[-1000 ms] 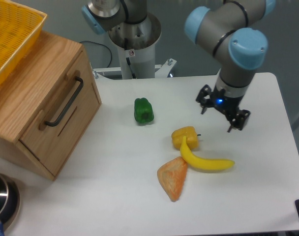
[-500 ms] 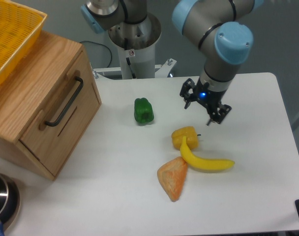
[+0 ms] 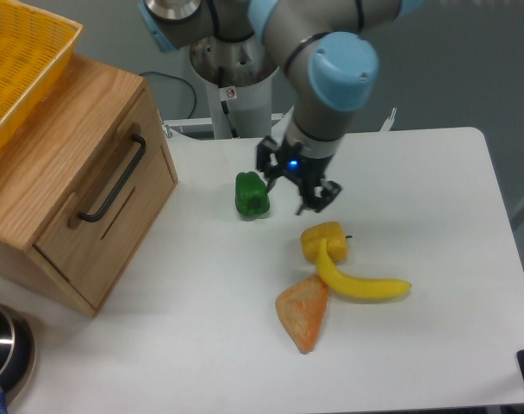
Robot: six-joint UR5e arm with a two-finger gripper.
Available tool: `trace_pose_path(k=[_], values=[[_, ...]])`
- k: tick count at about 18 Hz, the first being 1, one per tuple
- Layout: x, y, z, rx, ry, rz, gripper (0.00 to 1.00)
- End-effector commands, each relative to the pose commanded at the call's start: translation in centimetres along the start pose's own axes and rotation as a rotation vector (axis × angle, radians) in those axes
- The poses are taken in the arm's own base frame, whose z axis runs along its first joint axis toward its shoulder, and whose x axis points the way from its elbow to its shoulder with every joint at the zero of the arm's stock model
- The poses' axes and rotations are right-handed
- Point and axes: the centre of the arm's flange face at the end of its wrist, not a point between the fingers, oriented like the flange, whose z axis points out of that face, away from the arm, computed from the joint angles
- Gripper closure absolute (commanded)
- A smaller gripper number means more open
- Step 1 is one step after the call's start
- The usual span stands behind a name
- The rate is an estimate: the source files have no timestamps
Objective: Slide open the top drawer
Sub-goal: 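Move the gripper across the table toward the green pepper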
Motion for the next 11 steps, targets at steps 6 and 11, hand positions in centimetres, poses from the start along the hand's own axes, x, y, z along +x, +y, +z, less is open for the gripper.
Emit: trace_pose_path(k=[6, 11], values=[[1.6, -0.8, -0.8, 0.049, 0.02, -0.024, 1.0], [2.7, -0.6, -0.8, 0.031, 0.043, -0.022, 1.0]])
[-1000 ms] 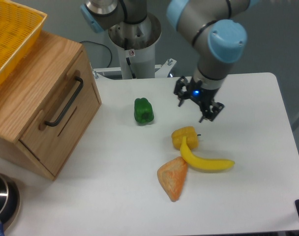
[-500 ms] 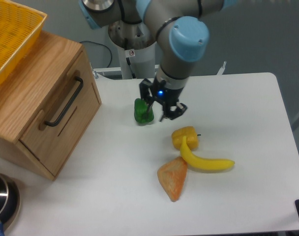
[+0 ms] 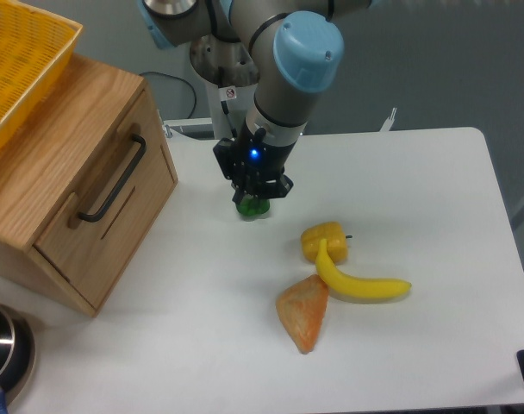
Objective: Slide open the top drawer
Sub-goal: 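Move the gripper across the table toward the green pepper, then move the gripper to the black drawer handle on the wooden cabinet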
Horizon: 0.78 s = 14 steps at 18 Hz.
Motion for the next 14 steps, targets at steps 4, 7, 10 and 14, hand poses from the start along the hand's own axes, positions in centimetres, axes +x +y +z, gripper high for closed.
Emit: trace_pose_path(k=[4, 7, 10, 14], values=[[1.3, 0.6, 0.2, -0.009, 0.002, 0.007, 1.0], [1.8, 0.4, 0.3, -0.014, 0.003, 0.014, 0.97], [2.5, 0.3, 0.3, -0.015, 0.003, 0.022, 0.96], [3.1, 0.2, 0.3, -0.016, 0.003, 0.027, 0.96]])
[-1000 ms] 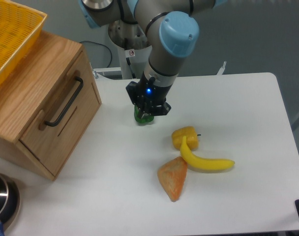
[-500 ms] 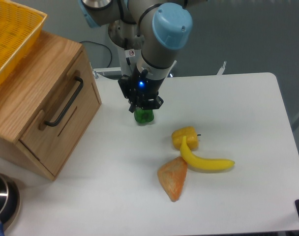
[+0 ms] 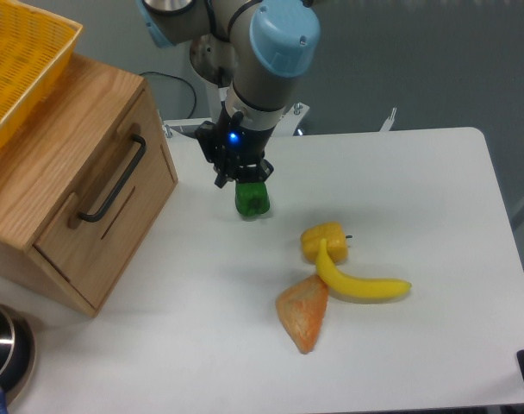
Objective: Slide open the top drawer
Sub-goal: 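Move the gripper to the black drawer handle on the wooden cabinet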
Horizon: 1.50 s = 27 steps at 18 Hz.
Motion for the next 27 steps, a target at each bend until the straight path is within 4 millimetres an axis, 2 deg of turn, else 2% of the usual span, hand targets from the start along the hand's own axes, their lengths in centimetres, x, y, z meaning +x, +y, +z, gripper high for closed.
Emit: trace_pose_path(k=[4, 8, 12, 27], values=[[2.3, 0.1, 0.1, -0.003, 0.001, 0.006, 0.96], [5.1, -0.6, 1.2, -0.035, 0.041, 0.004, 0.96], [7.0, -1.8, 1.9, -0.04, 0.051, -0.026, 0.95], [7.6, -3.6, 1.7, 0.086, 0.16, -0.093, 0.95]])
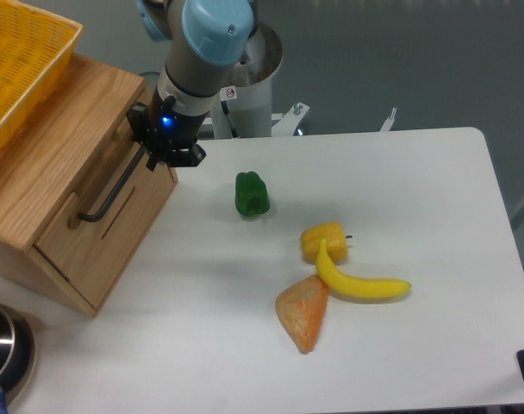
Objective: Slide open the top drawer
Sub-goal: 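Move the gripper to the black drawer handle on the wooden cabinet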
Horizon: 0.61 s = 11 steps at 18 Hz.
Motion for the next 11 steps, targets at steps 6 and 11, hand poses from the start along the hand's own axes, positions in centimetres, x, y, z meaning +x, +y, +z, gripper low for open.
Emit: trace_pose_path(k=[6, 11], values=[[1.8, -0.9, 0.7, 0.031, 0.053, -0.025, 0.96], [3.0, -1.6, 2.1, 0.009, 0.073, -0.029, 0.96]])
